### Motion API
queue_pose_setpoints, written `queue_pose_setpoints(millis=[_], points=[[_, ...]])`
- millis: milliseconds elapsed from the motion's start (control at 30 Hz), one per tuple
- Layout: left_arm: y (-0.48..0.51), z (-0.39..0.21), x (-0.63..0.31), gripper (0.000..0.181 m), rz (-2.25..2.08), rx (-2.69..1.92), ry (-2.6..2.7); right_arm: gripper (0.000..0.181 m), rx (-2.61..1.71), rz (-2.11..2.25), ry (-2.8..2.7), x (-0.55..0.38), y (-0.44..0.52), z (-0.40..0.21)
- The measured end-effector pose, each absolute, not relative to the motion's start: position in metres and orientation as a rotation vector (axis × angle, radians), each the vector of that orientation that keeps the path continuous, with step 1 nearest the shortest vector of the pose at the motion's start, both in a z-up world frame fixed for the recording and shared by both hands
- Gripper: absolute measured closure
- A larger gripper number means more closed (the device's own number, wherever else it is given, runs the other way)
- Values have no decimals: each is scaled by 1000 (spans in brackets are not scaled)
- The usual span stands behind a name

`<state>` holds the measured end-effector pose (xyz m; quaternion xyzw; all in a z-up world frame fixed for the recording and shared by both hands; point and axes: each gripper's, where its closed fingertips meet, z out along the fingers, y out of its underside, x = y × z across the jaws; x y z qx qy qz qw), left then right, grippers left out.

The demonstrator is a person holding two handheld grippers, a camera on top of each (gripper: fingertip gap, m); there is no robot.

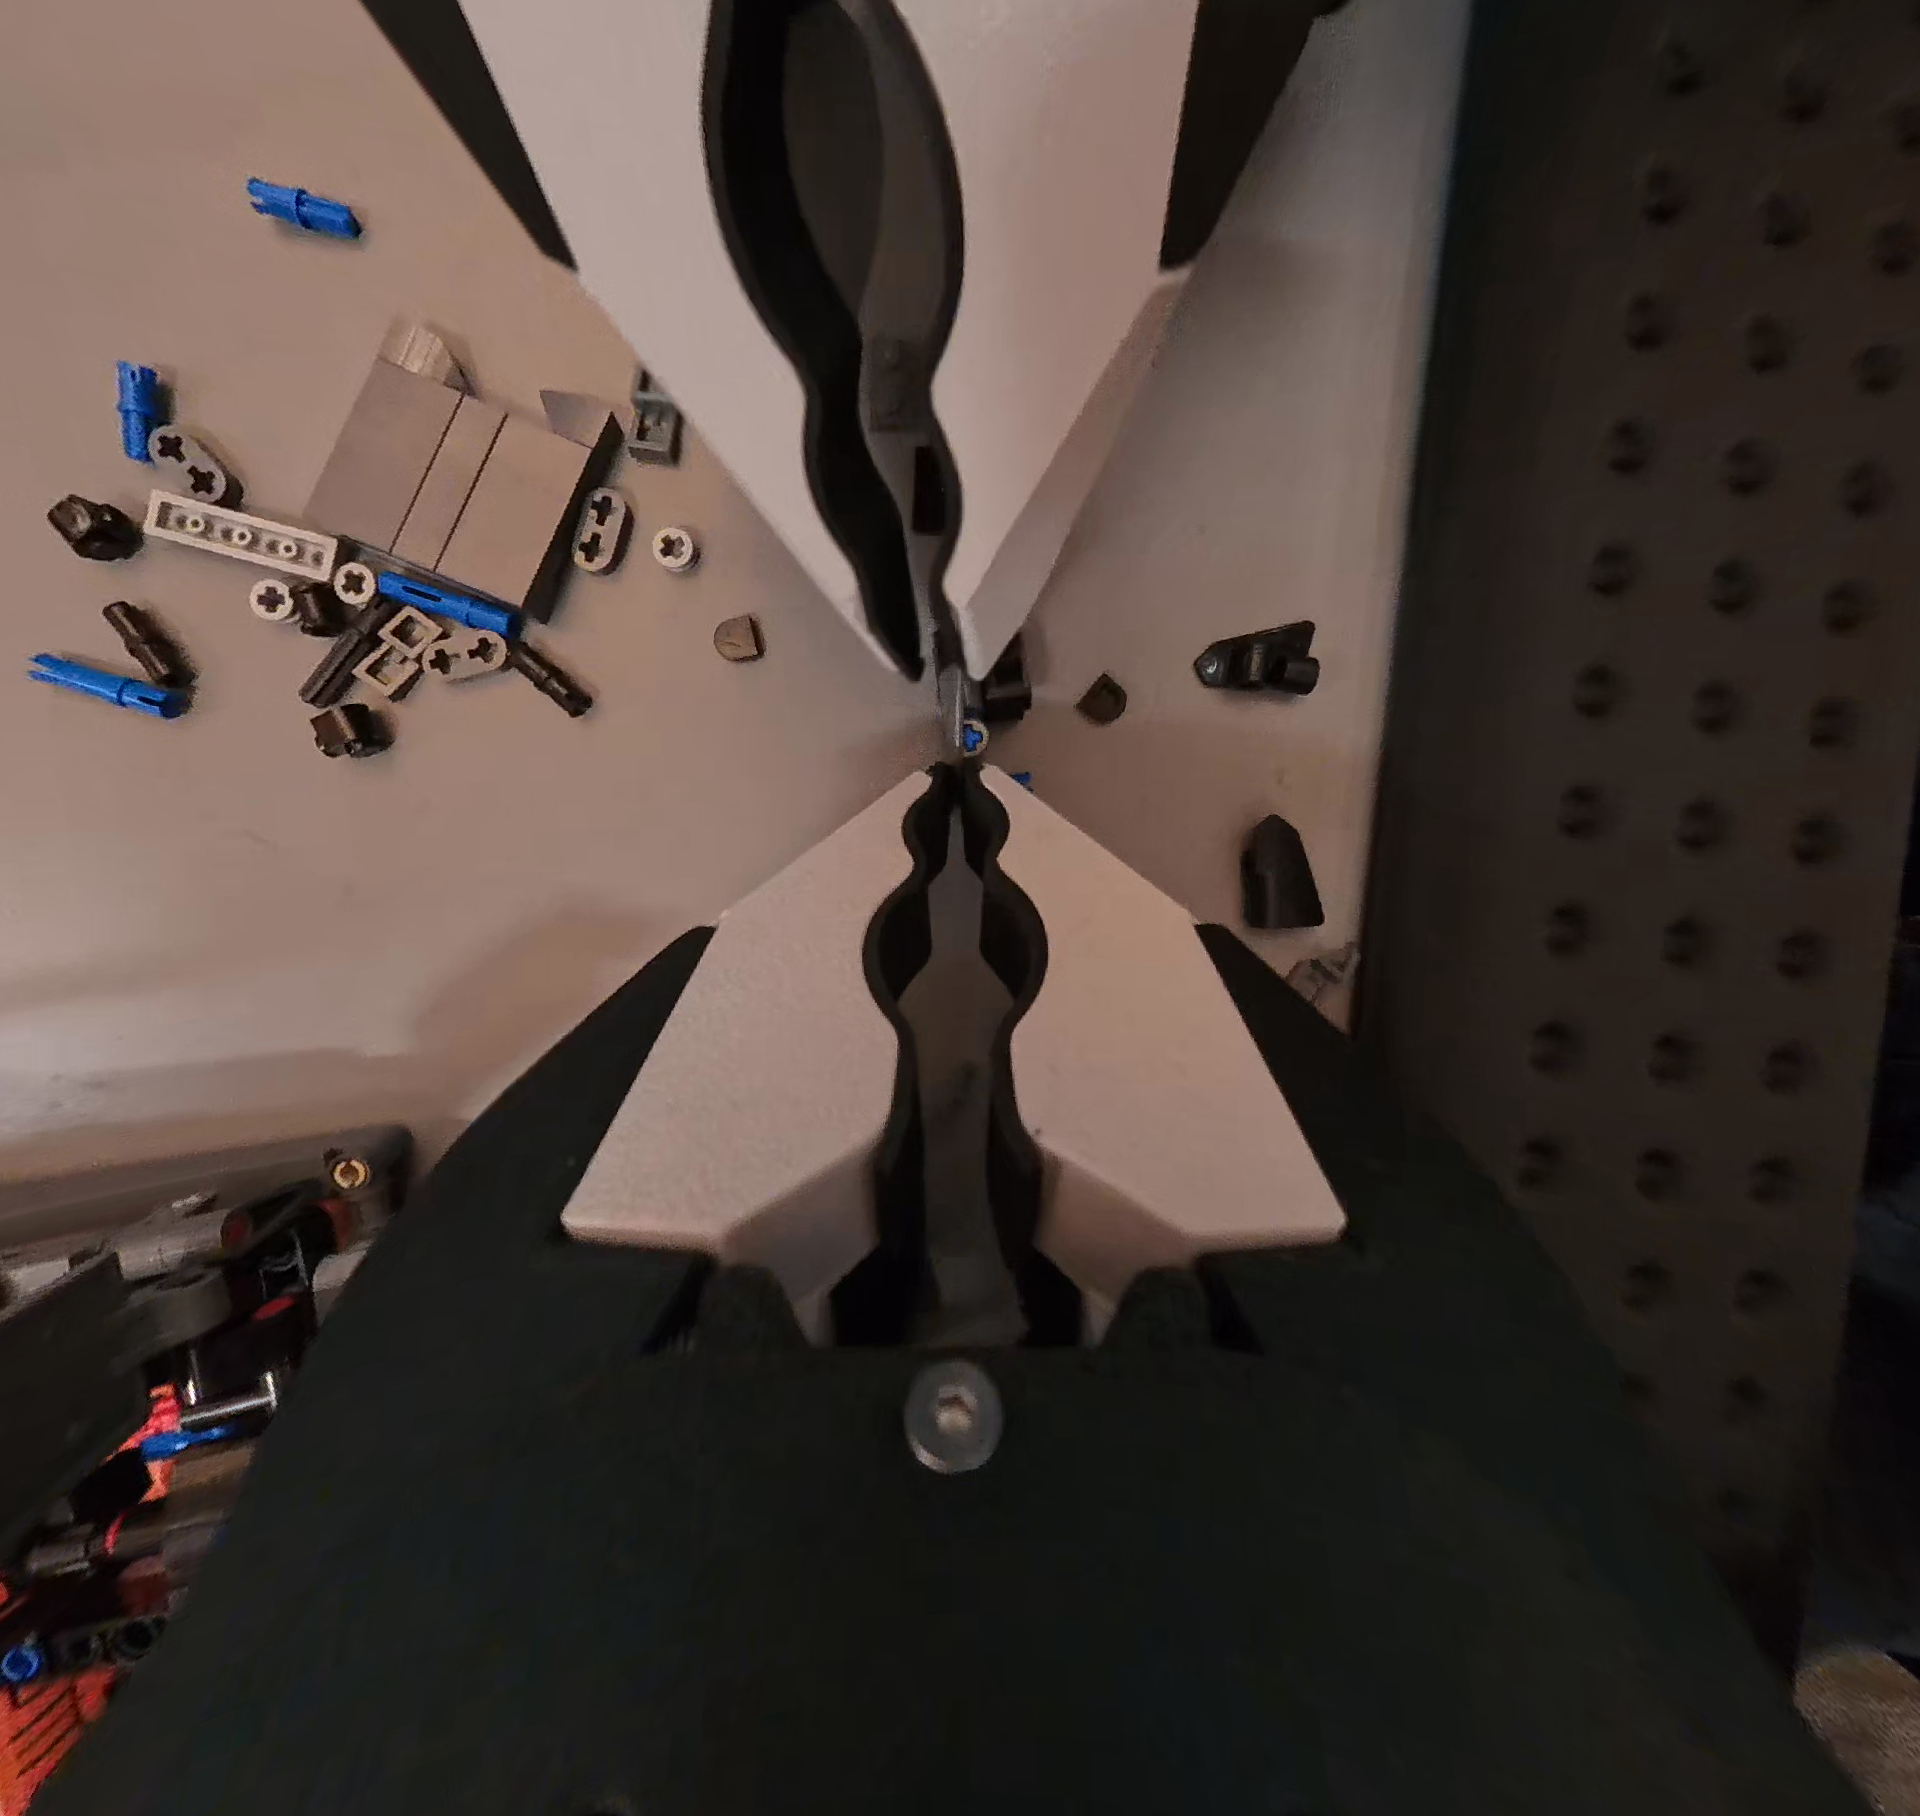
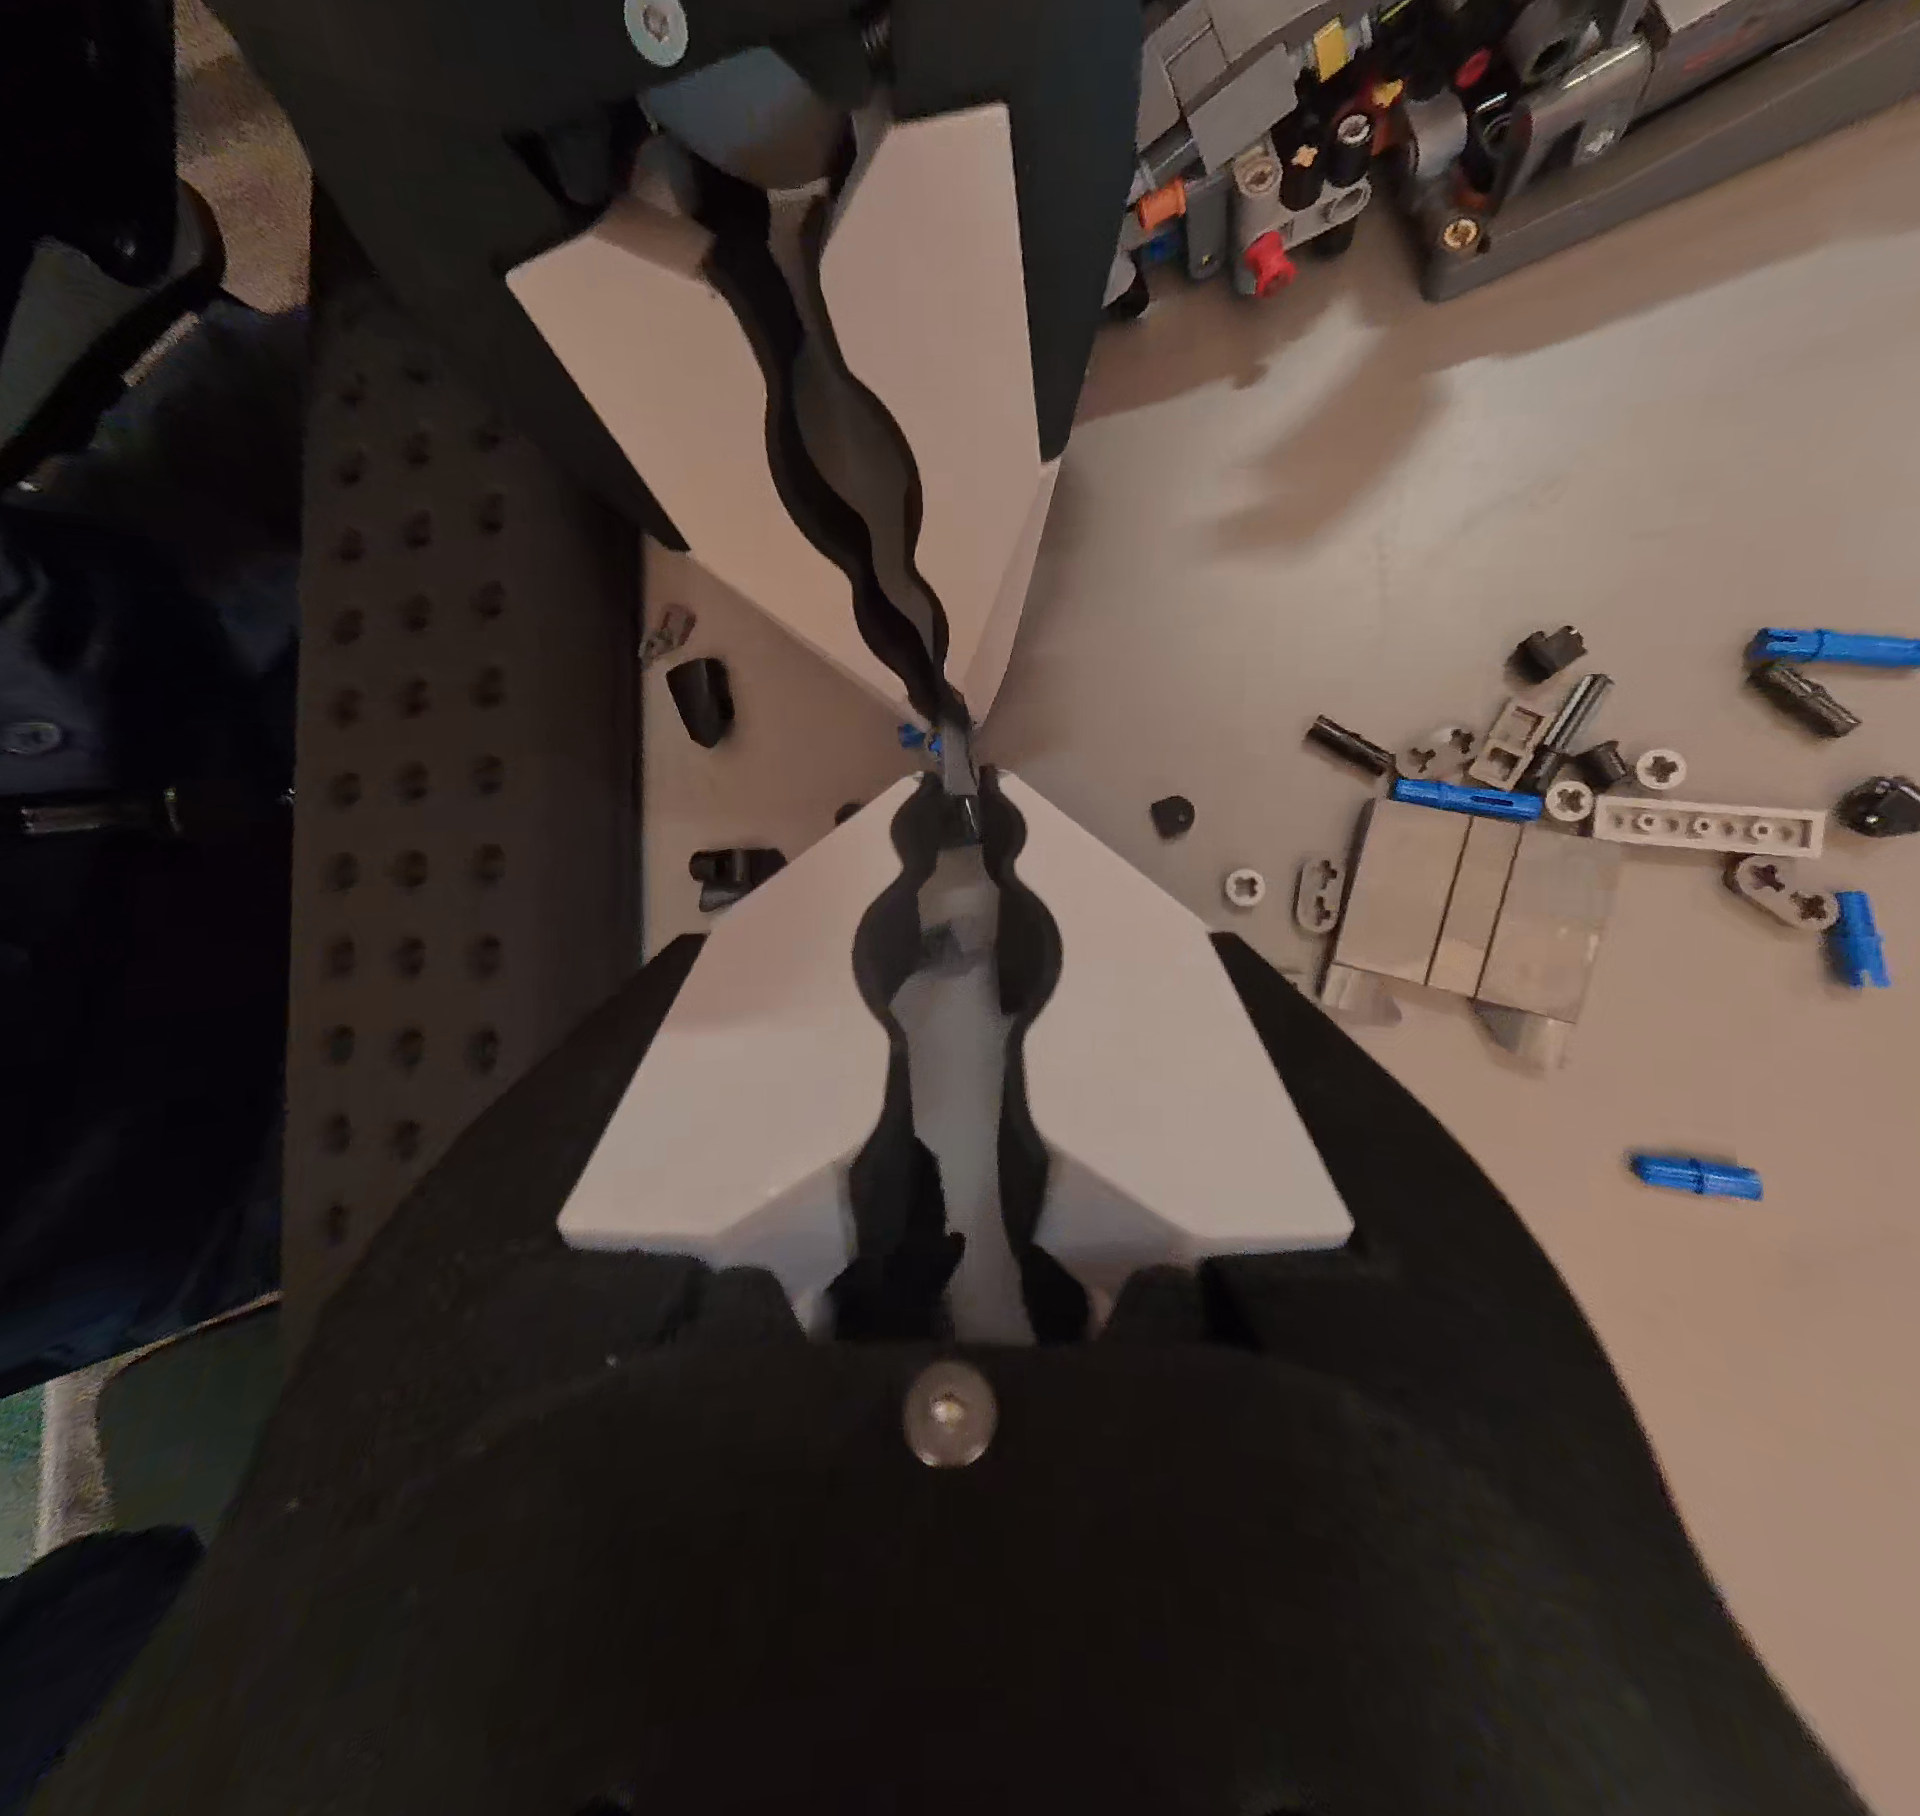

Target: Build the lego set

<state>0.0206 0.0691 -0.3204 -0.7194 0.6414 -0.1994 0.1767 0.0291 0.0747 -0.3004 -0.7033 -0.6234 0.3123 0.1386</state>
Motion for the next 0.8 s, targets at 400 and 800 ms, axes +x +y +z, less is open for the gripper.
queue_pose_setpoints(millis=[400, 800], points=[[68, -320, 20, 181, -496, -1969, 1867, 181, -2015, 764, -1881, 29, 71, -308], [68, -319, 19, 181, -604, -2043, 1788, 181, -2032, 769, -1844, 28, 72, -310]])
